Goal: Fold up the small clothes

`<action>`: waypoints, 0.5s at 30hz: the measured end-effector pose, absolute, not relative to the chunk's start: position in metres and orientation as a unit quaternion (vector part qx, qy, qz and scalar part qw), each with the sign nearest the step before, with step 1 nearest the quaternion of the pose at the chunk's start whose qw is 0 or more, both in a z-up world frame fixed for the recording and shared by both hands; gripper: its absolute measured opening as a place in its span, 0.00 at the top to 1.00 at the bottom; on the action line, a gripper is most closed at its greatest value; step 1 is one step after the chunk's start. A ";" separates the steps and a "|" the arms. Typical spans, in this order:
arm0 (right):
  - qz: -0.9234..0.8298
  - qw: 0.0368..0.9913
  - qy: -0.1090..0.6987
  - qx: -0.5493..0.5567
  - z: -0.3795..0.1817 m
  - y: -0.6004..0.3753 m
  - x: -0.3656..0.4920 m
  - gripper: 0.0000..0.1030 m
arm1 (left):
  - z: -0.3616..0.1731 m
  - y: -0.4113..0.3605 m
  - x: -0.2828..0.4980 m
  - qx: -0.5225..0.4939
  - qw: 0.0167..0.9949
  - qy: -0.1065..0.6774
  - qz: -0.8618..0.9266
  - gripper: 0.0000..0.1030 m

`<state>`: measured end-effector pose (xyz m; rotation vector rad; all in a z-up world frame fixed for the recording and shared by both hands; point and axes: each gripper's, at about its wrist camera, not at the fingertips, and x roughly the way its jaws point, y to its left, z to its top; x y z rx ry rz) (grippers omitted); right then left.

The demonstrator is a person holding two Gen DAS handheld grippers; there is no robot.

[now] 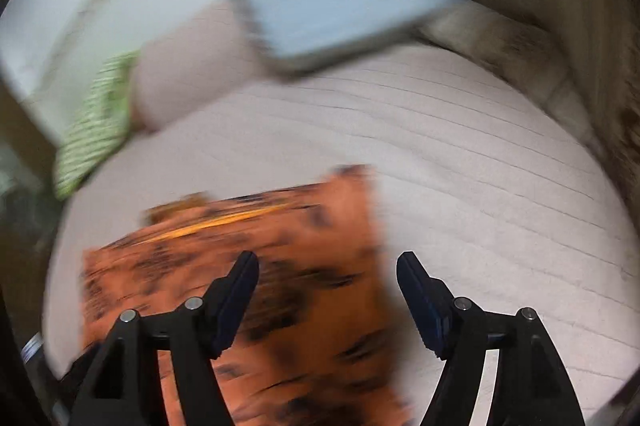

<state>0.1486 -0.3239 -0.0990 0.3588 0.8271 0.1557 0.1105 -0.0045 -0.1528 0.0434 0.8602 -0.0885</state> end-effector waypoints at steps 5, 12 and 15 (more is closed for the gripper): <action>0.085 0.834 0.520 0.165 -0.178 -0.306 0.155 0.26 | -0.141 0.008 0.103 -0.022 0.909 0.412 -0.062 0.07; 0.096 0.881 0.448 0.116 -0.126 -0.277 0.118 0.28 | -0.096 0.103 0.049 -0.150 0.926 0.346 -0.005 0.07; 0.095 0.867 0.475 0.117 -0.149 -0.276 0.107 0.28 | -0.117 0.147 0.045 -0.238 0.893 0.381 0.033 0.07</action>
